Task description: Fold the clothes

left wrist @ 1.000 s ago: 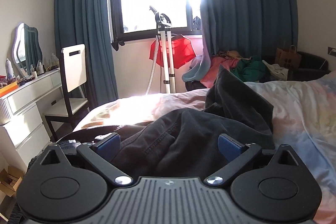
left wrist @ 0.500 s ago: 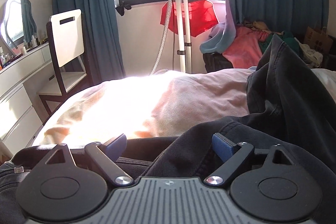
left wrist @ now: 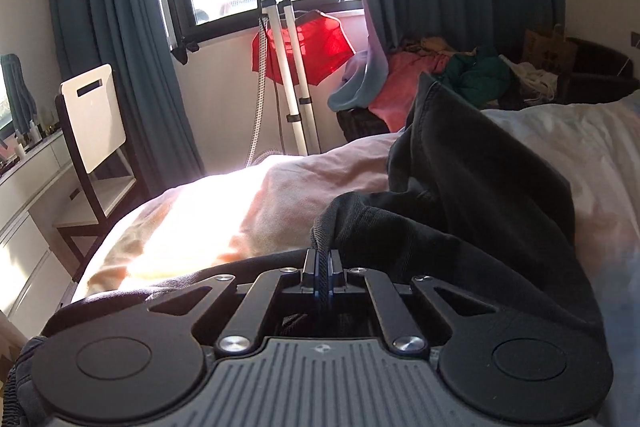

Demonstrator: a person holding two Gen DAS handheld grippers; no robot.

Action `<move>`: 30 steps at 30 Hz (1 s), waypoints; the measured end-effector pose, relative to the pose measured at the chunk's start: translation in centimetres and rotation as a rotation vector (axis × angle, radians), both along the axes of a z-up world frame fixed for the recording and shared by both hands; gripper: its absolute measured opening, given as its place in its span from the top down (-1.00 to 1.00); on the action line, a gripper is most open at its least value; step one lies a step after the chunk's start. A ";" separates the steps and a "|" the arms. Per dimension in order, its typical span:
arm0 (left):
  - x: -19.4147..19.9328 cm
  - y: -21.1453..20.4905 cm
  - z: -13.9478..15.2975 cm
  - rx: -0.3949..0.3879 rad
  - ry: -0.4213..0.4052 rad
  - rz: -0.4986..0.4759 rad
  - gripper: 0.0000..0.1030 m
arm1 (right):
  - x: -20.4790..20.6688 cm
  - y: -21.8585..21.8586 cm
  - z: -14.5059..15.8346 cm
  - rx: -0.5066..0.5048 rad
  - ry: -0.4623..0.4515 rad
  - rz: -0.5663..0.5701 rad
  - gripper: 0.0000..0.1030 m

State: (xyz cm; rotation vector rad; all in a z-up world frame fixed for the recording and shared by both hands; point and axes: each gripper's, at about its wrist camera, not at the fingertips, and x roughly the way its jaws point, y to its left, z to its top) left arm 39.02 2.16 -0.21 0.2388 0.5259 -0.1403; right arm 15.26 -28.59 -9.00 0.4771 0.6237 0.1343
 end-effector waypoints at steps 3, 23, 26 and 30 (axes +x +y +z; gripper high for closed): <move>-8.1 -2.8 2.1 0.027 -0.126 -0.095 0.94 | -0.6 0.0 0.3 -0.009 -0.017 -0.007 -0.37; -24.6 -3.6 -7.1 -0.363 0.094 -0.159 0.89 | -5.2 -1.1 4.6 0.123 -0.064 0.046 -0.23; -23.5 -2.3 -6.8 -0.433 0.110 -0.185 0.90 | -0.3 0.5 6.2 0.042 -0.022 0.083 -0.20; -22.4 -2.3 -6.8 -0.455 0.143 -0.242 0.97 | 9.5 4.4 9.0 -0.087 -0.008 0.136 -0.20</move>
